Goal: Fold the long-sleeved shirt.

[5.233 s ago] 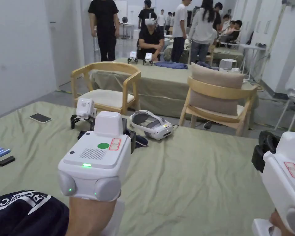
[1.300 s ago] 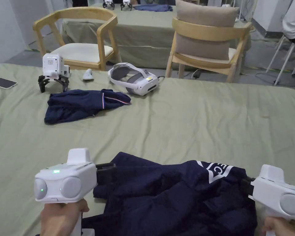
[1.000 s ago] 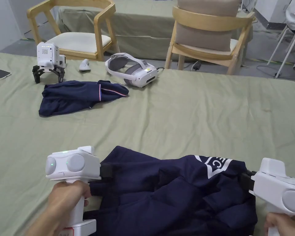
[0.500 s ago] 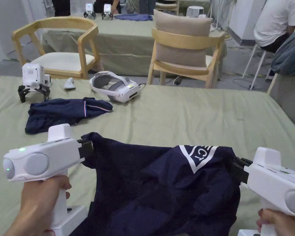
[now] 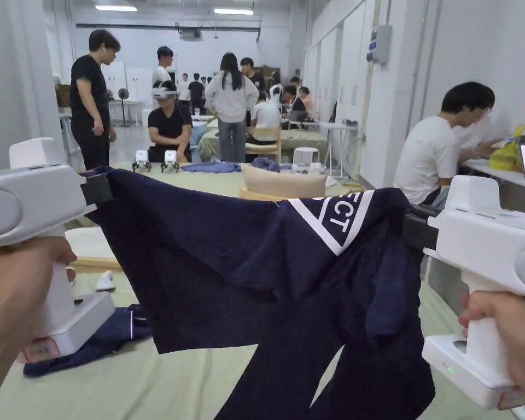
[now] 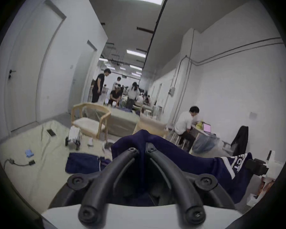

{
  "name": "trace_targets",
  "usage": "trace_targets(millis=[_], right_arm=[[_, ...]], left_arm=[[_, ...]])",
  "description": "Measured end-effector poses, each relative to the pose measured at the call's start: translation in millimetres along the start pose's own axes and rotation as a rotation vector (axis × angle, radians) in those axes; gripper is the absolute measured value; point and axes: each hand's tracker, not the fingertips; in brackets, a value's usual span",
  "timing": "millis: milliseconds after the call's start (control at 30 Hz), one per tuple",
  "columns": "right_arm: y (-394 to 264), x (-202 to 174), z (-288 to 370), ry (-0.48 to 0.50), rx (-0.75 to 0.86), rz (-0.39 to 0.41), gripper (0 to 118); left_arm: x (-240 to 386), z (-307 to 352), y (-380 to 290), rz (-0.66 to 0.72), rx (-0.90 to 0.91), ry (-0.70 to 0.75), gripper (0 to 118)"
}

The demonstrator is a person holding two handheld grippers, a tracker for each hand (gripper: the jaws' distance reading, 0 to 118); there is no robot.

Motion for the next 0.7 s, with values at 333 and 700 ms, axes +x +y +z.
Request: trace_targets(millis=[333, 700], right_arm=[[129, -3, -61, -0.094, 0.107, 0.028, 4], [144, 10, -158, -0.139, 0.162, 0.118, 4]], left_arm=[[41, -61, 106, -0.119, 0.057, 0.105, 9], [50, -125, 125, -0.169, 0.105, 0.126, 9]])
